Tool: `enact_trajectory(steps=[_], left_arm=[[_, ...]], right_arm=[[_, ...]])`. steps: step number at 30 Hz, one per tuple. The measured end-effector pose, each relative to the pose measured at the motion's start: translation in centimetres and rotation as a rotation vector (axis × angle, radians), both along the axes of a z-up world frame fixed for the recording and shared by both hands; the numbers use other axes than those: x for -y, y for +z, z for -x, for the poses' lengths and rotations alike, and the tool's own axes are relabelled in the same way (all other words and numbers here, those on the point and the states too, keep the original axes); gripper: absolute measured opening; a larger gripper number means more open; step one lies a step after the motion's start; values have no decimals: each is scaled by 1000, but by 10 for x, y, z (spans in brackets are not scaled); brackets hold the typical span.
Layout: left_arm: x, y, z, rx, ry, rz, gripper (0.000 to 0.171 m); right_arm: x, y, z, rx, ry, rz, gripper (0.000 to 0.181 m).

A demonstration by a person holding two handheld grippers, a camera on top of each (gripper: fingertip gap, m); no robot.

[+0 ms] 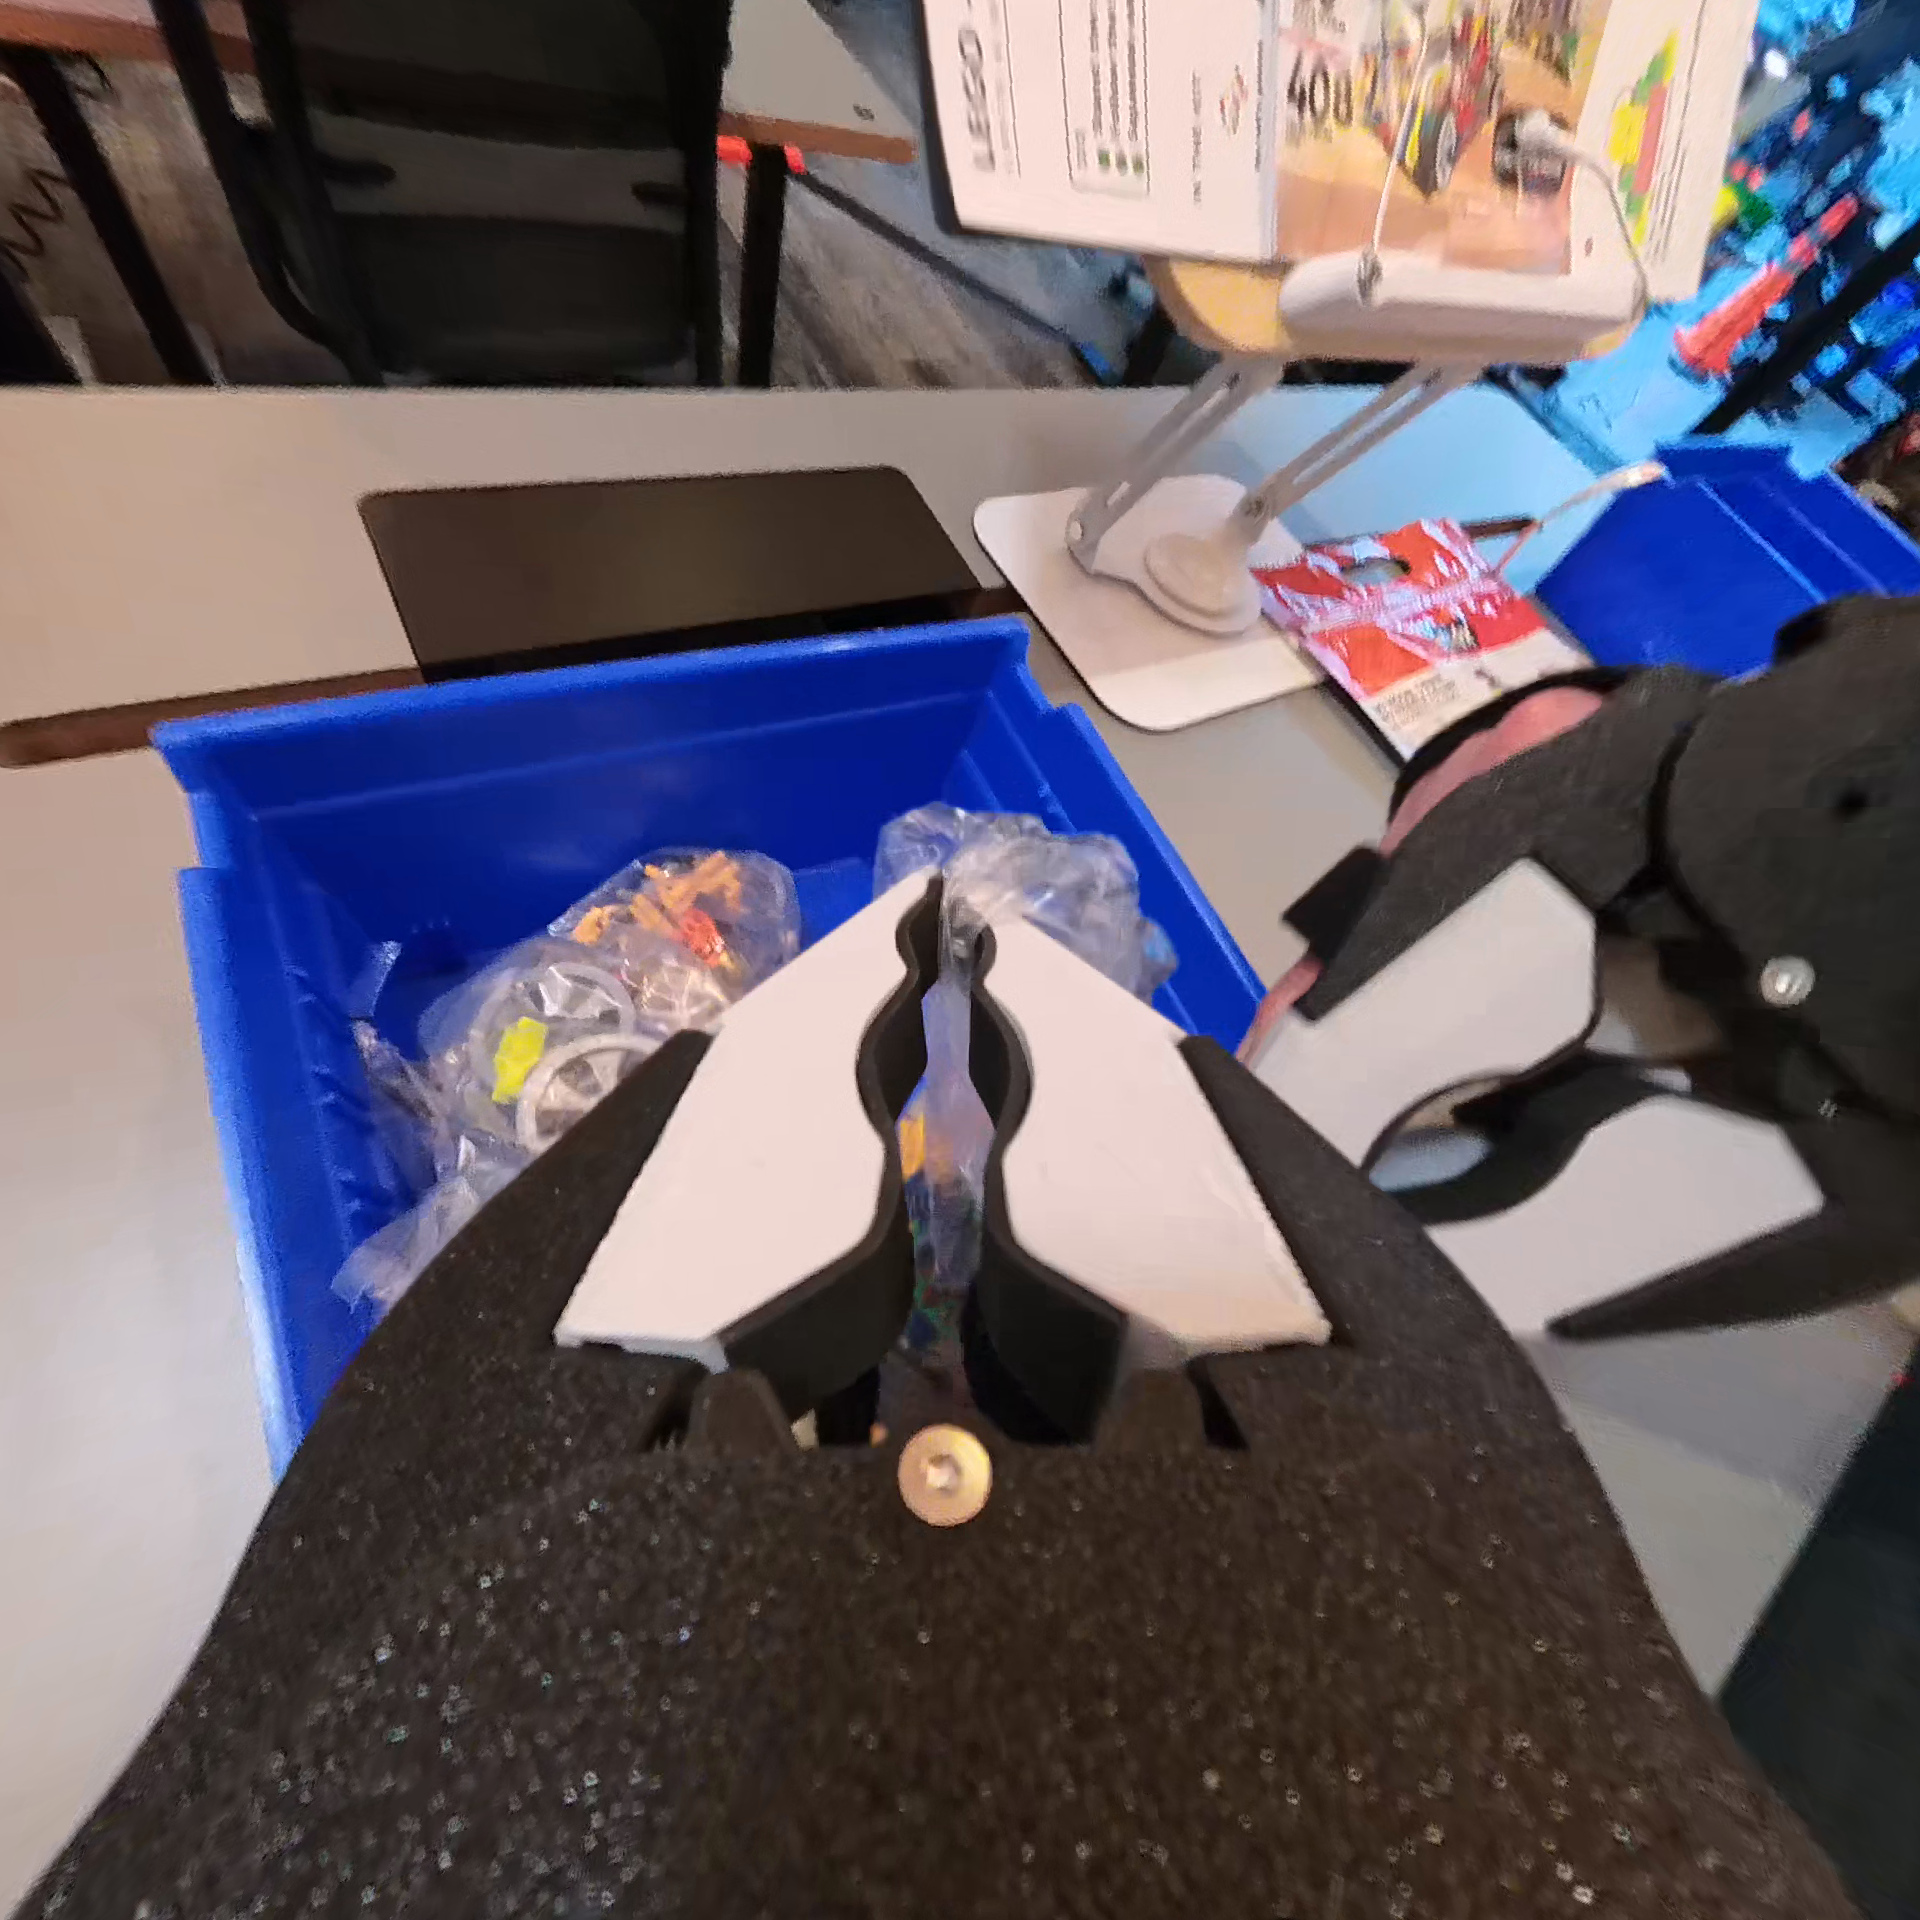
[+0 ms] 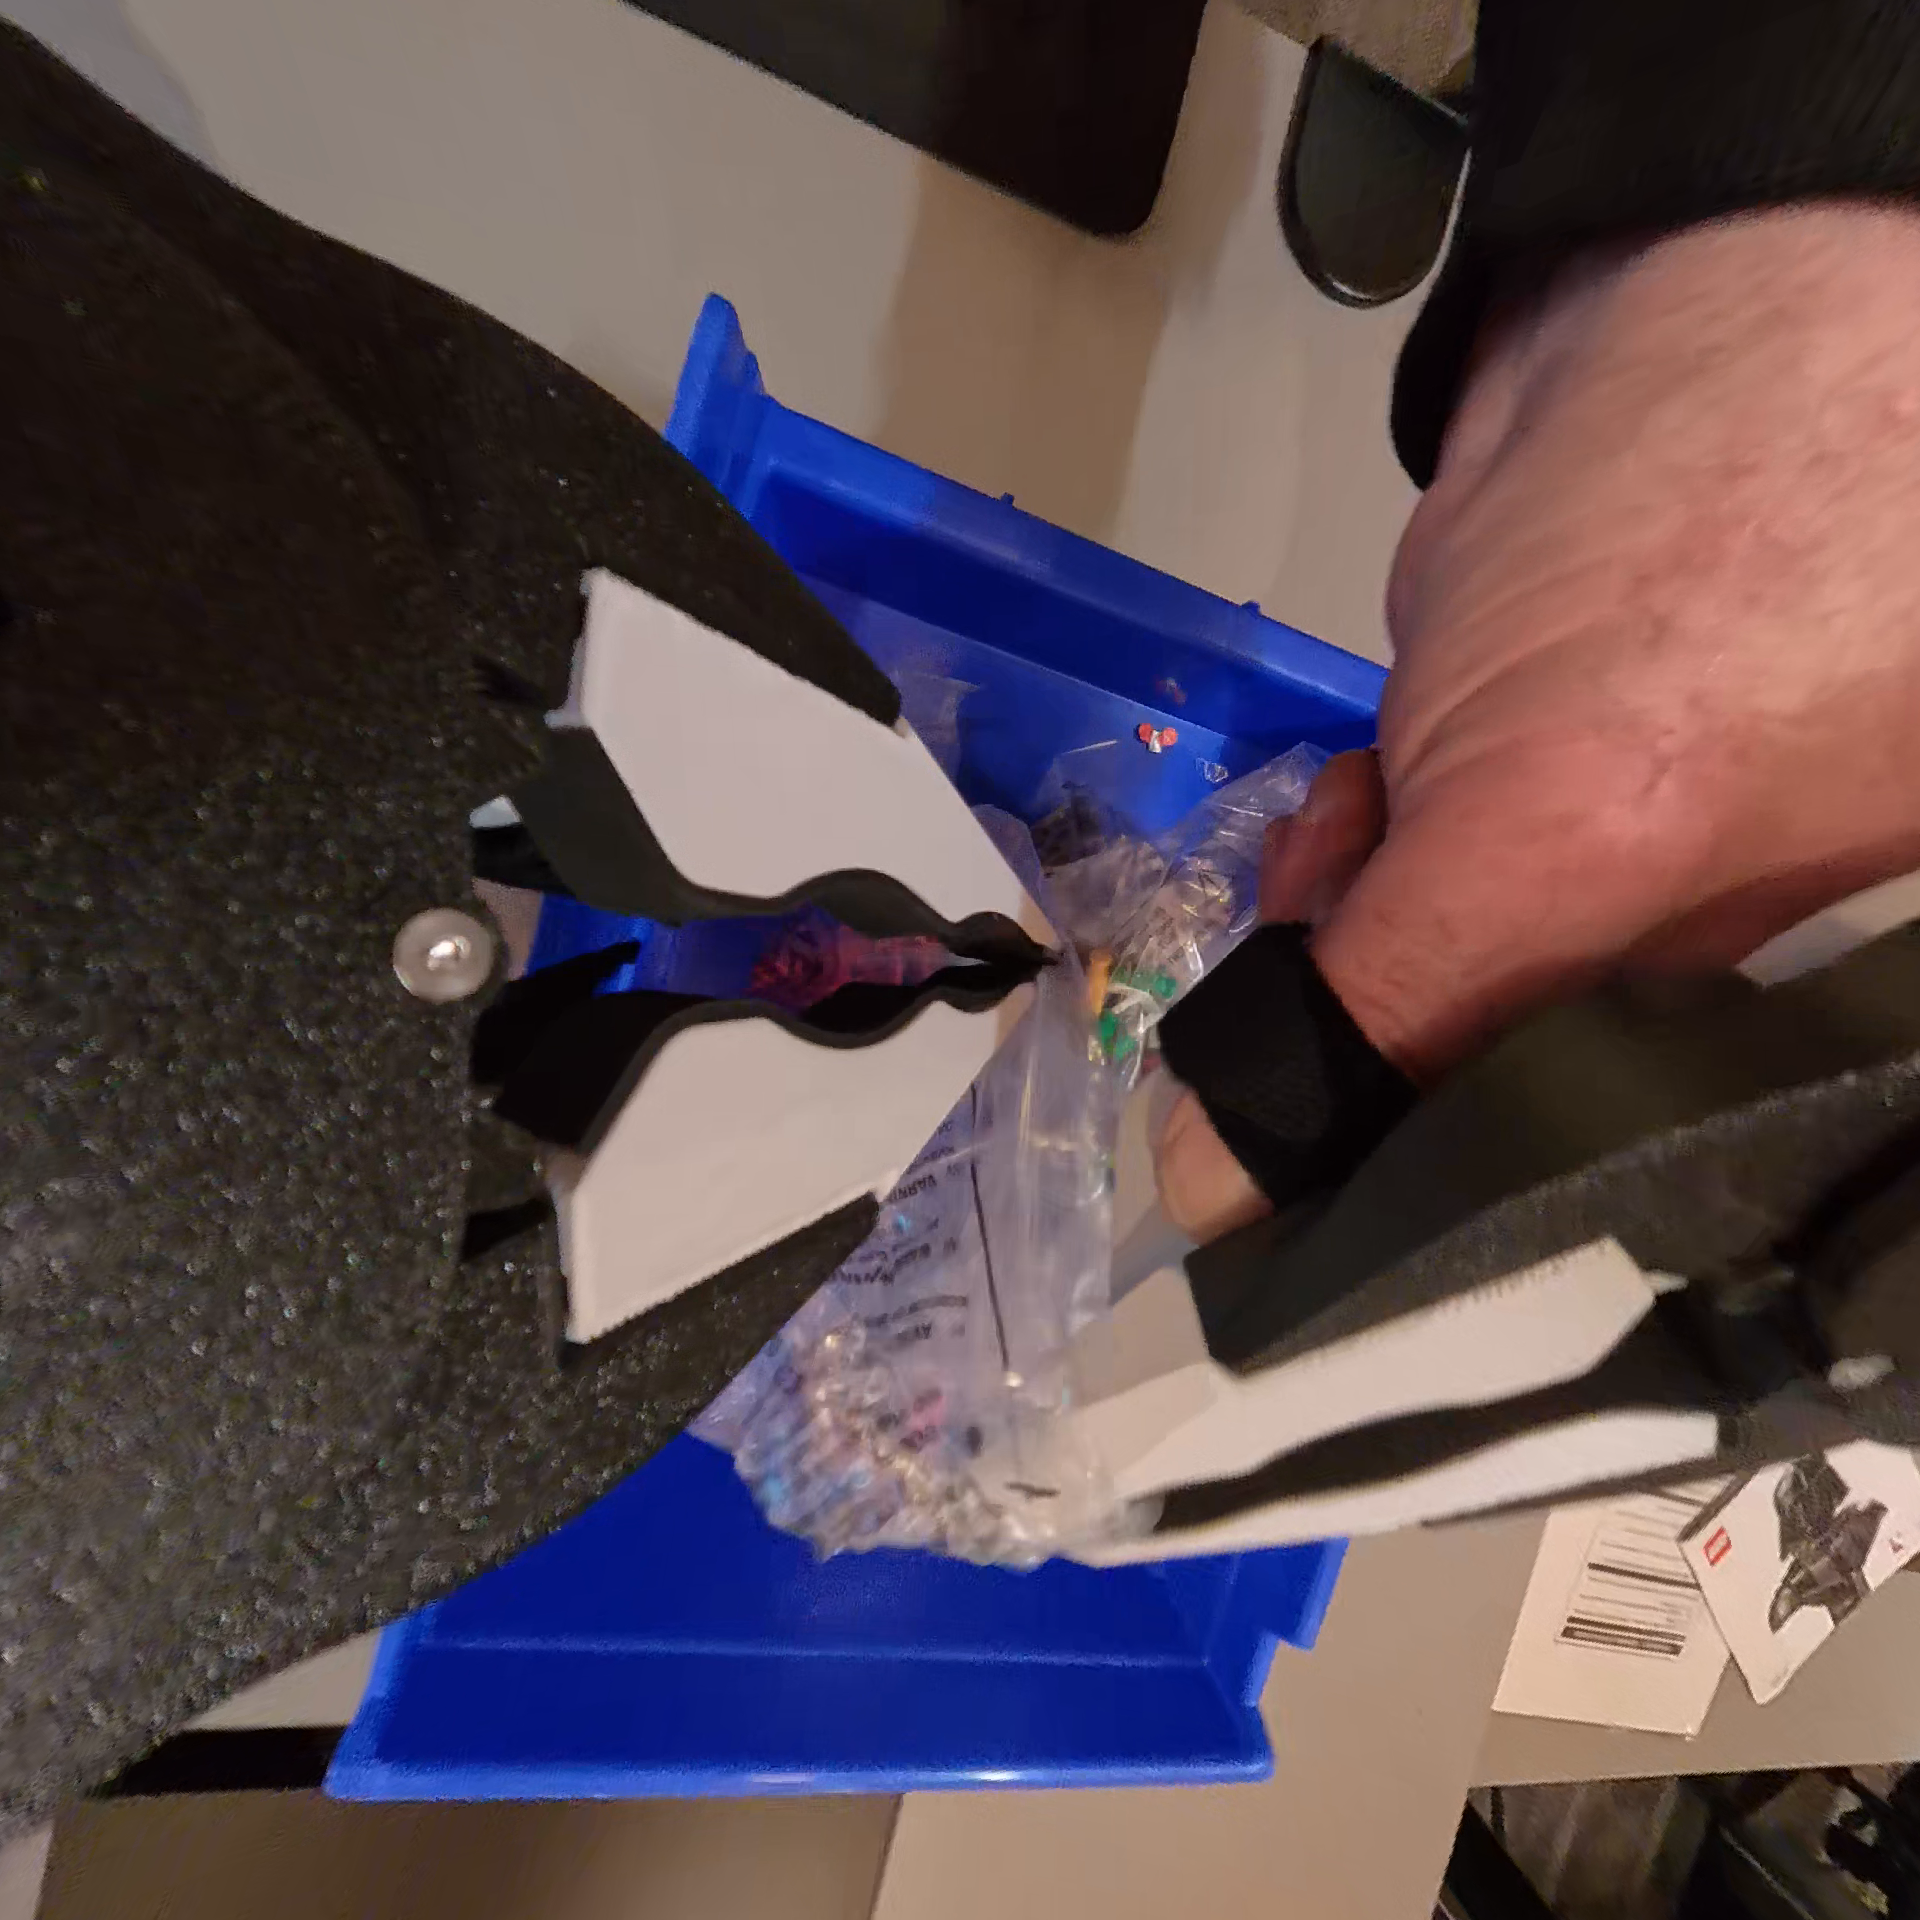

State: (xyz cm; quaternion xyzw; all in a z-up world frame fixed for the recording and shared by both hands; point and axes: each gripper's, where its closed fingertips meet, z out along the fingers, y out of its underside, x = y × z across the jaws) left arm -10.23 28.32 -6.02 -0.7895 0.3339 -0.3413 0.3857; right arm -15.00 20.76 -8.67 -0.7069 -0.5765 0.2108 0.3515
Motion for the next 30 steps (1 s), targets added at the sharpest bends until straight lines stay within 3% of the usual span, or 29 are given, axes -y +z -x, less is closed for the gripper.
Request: enact_trajectory(steps=[6, 9, 12, 15, 18, 20, 21, 25, 30], left_arm=[[8, 2, 18, -47, -50, 19, 0], [14, 2, 25, -34, -53, 50, 20], [25, 12, 30, -22, -79, 28, 24], [29, 32, 39, -93, -42, -105, 35], [41, 71, 42, -141, -27, -292, 47], [63, 98, 30, -133, -100, -425, 45], [78, 100, 19, -153, -181, -456, 38], [82, 48, 4, -448, -302, -502, 43], [76, 24, -3, -480, -378, -513, 36]], right_arm=[[-2, 18, -24, -189, -134, 72, 0], [0, 21, -33, -239, -156, 92, 0], [3, 33, -40, -280, -158, 83, 0], [3, 39, -46, -278, -161, 86, 0], [2, 40, -49, -273, -166, 100, 0], [1, 39, -50, -256, -172, 99, 0], [1, 40, -49, -262, -165, 101, 0], [8, 47, -42, -293, -122, 108, 0], [17, 57, -44, -324, -78, 127, 0]])
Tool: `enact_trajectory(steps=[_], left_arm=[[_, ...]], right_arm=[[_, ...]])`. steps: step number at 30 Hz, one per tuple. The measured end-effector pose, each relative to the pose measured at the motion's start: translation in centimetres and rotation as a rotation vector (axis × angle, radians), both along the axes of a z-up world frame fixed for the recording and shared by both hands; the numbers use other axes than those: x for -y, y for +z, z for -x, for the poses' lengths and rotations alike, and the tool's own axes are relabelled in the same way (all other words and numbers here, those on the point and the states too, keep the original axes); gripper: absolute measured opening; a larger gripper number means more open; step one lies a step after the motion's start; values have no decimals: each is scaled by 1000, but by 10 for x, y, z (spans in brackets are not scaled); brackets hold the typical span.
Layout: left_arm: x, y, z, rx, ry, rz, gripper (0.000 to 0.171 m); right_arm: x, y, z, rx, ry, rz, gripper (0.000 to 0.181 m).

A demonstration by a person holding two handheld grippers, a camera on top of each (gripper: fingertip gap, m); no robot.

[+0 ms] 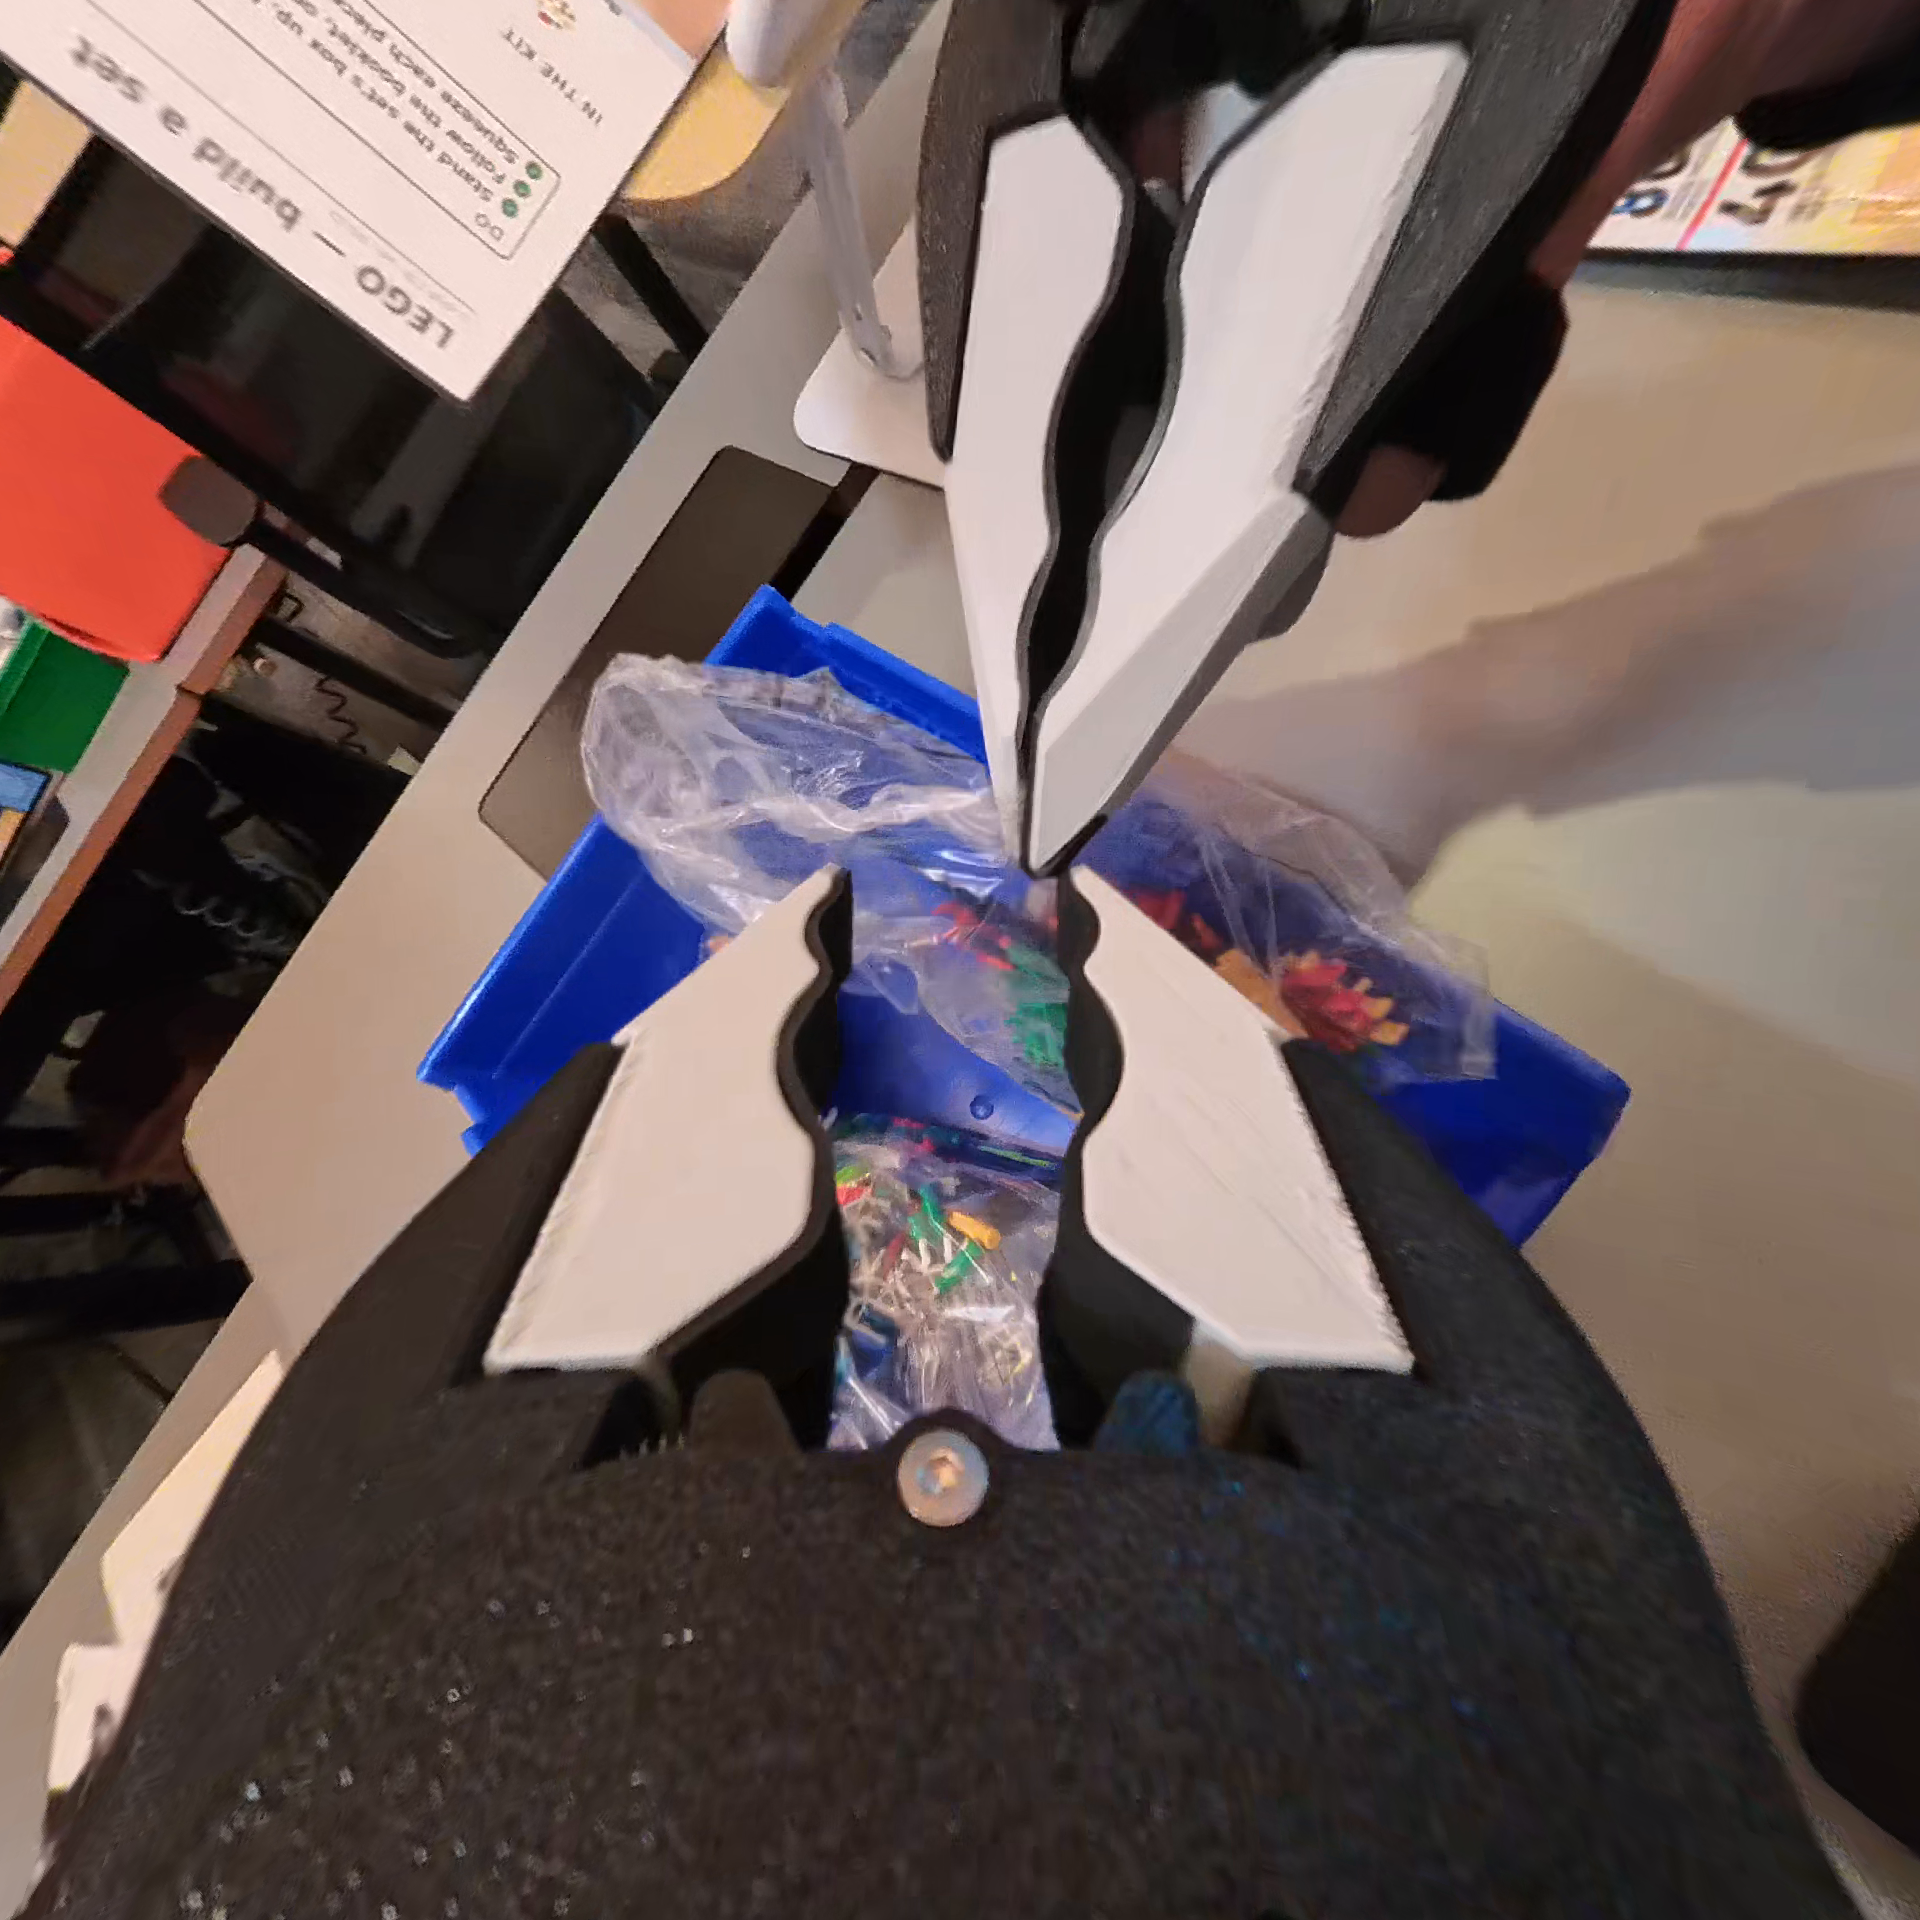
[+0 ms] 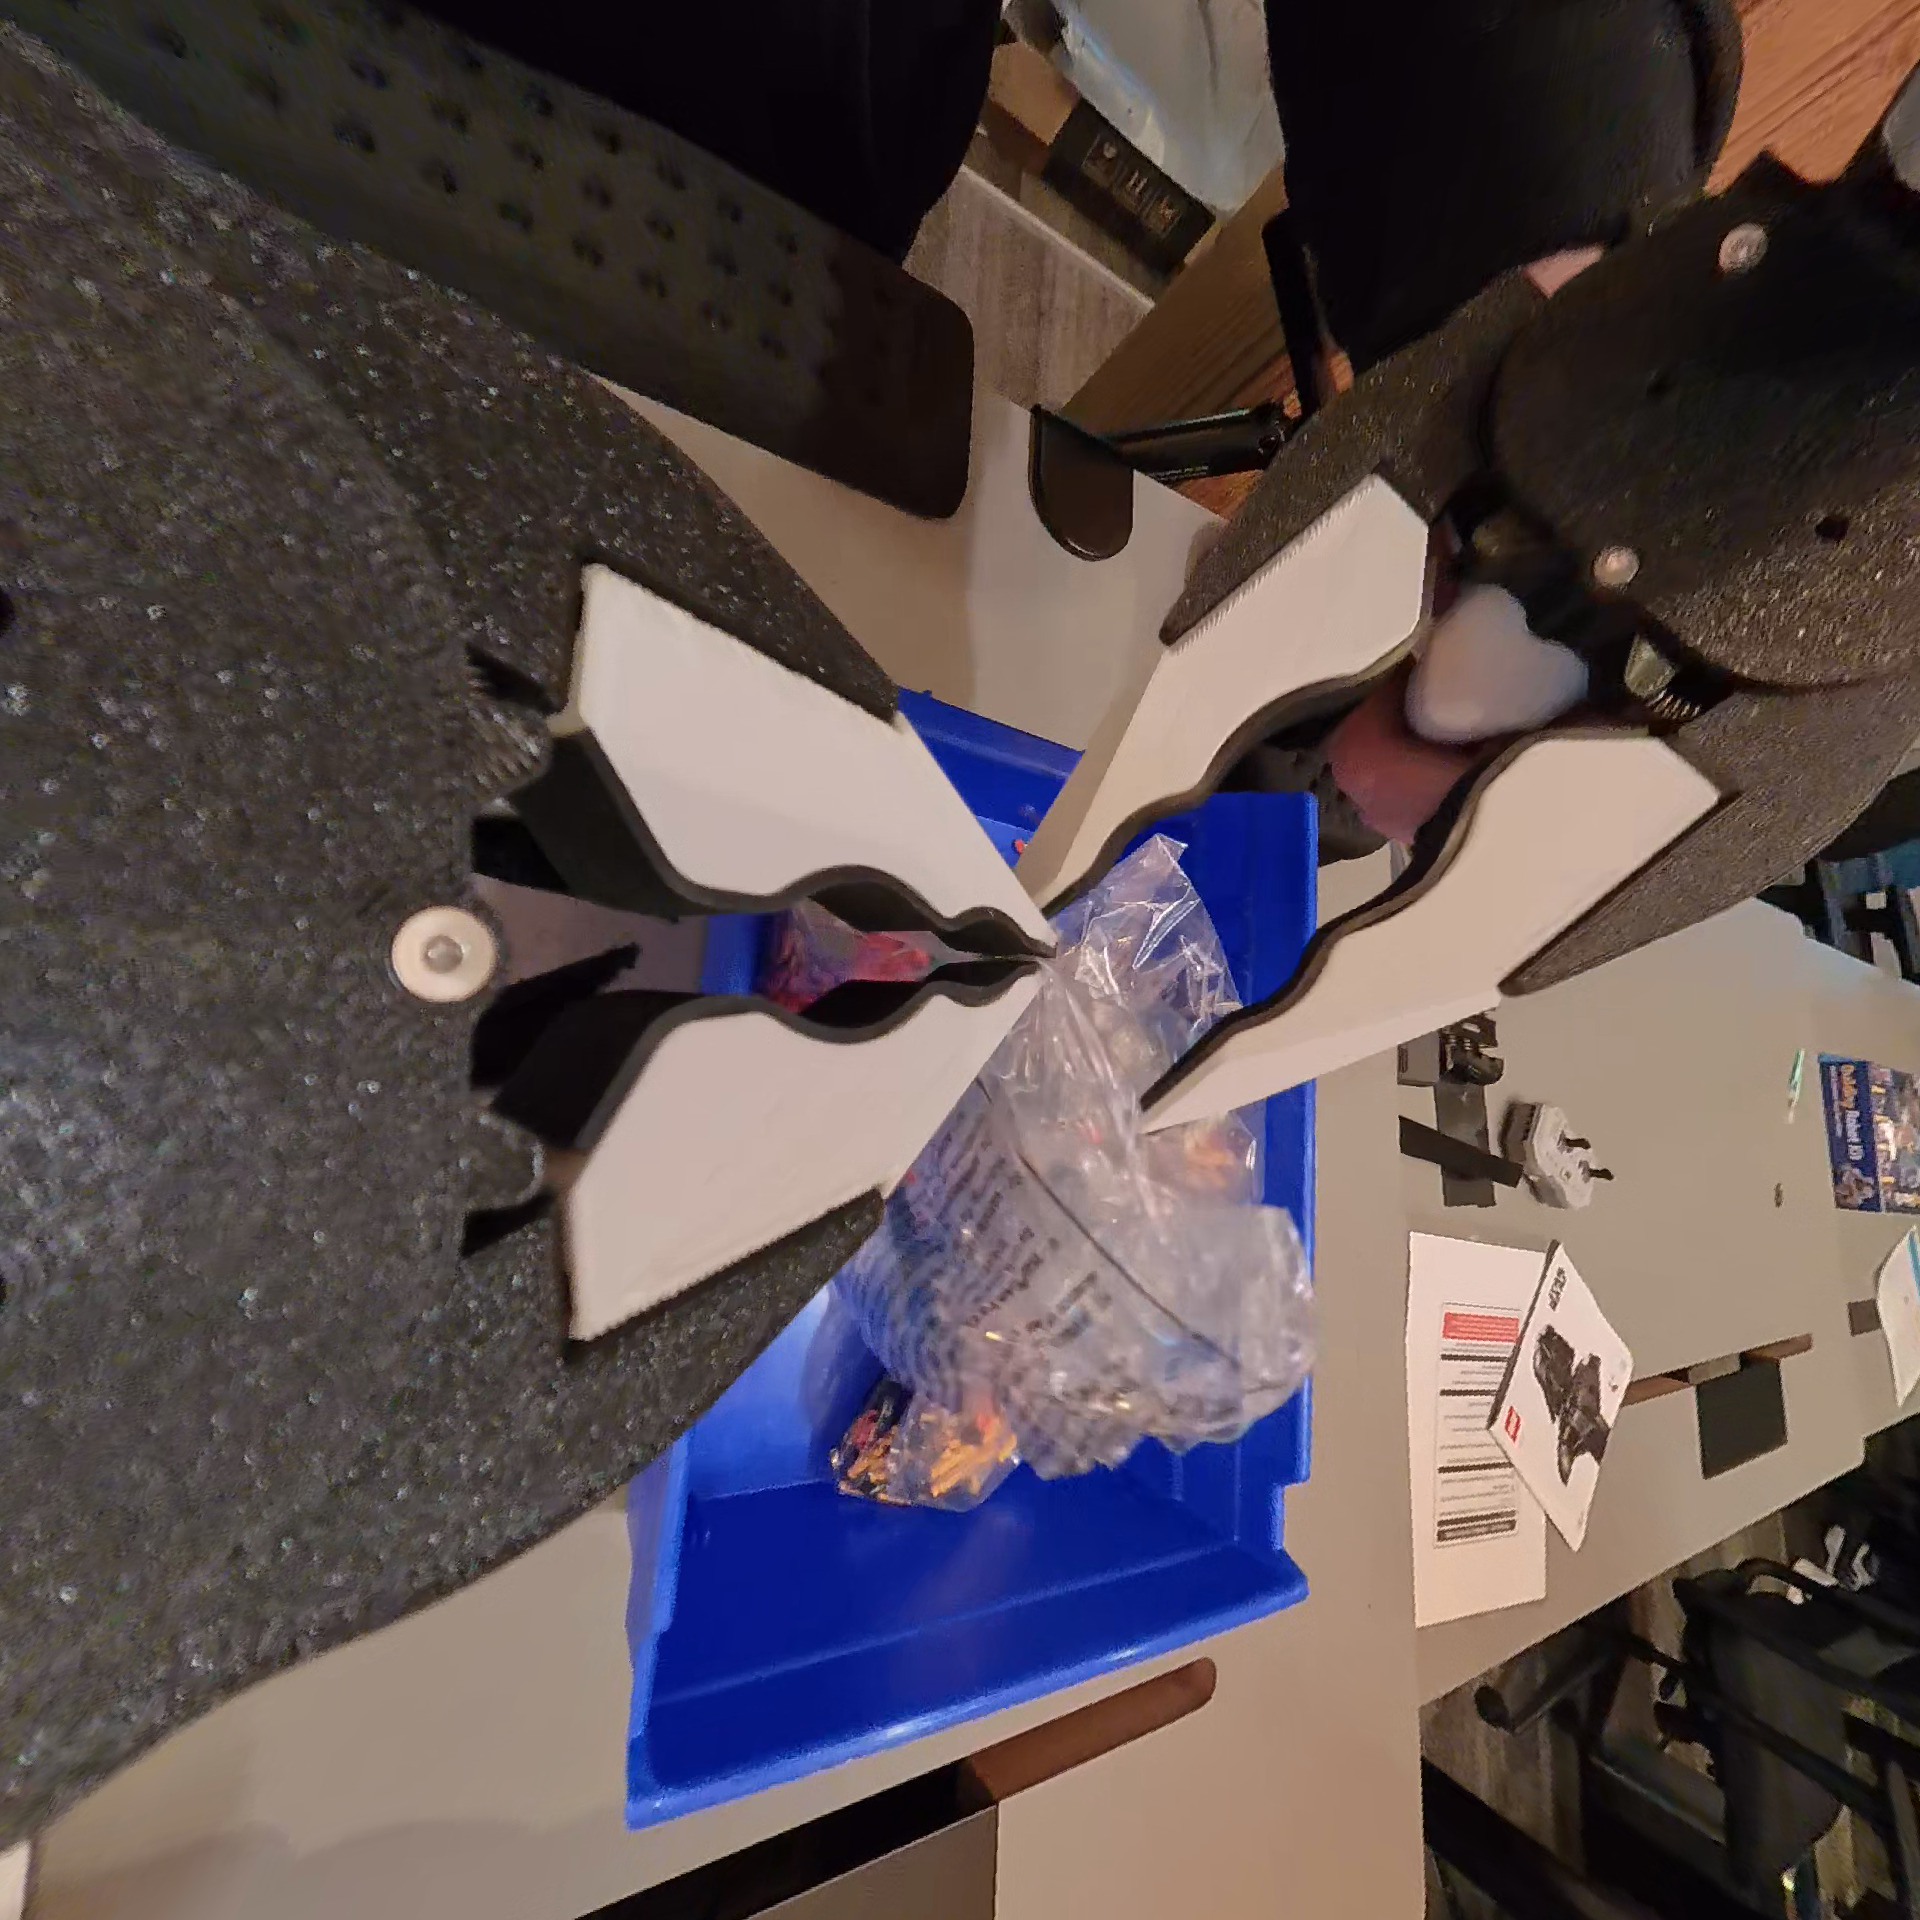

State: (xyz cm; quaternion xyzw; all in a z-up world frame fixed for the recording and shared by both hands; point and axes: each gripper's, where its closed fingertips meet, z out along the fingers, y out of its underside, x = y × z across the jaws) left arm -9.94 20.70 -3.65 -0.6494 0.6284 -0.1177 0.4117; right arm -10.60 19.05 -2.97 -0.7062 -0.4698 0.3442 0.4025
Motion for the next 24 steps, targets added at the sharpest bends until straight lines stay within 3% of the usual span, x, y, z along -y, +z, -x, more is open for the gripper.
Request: enact_trajectory(steps=[5, 10, 12, 16, 18, 24], left_arm=[[11, -2, -9, 31, -79, 34, 0], [5, 3, -5, 47, -25, 36, 0], [5, 1, -2, 71, -5, 76, 0], [10, 7, -5, 170, 0, 154, 0], [14, 10, -9, 202, -18, 185, 0], [20, 9, -6, 219, -73, 256, 0]], right_arm=[[2, 10, -10, -60, -4, 22, 0], [-5, 19, -16, -117, -92, 4, 0], [-4, 24, -20, -100, -118, -48, 22], [-5, 17, -18, 31, -138, -173, 35], [-11, 13, -17, 102, -154, -247, 34], [-12, 9, -7, 148, -94, -320, 4]])
